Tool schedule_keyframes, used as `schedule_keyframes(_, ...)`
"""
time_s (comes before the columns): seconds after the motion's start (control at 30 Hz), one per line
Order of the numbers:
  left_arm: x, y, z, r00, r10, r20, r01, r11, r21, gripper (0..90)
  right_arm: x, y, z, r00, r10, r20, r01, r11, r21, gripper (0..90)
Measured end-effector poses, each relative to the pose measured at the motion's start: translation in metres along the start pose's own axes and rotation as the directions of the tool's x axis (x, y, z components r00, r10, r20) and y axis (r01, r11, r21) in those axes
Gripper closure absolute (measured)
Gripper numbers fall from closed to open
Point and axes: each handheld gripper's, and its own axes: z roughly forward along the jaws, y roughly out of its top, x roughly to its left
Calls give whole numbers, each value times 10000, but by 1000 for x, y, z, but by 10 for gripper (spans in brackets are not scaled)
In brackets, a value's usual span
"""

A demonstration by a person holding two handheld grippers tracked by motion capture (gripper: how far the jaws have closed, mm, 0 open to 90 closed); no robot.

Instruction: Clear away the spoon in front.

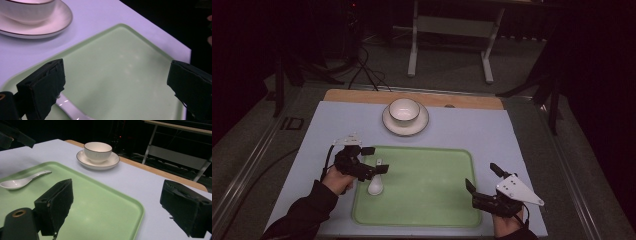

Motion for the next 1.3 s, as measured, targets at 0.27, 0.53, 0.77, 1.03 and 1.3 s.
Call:
schedule_keyframes(0.27,-6,-12,-17,9988,227,-435,-247,9986,-471,21,0,0,0,10000,27,-13,-27,10000,15,112)
schedule_keyframes(0.53,-8,-22,-33,9976,233,-654,-292,9954,-917,21,1,0,0,10000,22,4,-22,10000,13,112)
schedule_keyframes(0.77,-10,-31,-40,9970,364,-686,-434,9936,-1040,21,1,0,0,10000,18,-1,-18,10000,31,112)
schedule_keyframes(1.03,-11,-46,-43,9954,502,-819,-578,9939,-937,21,1,0,1,10000,74,-24,-73,10000,61,112)
schedule_keyframes(1.3,-7,-56,-43,9944,291,-1016,-399,9936,-1060,21,2,-1,0,10000,29,-30,-29,10000,51,112)
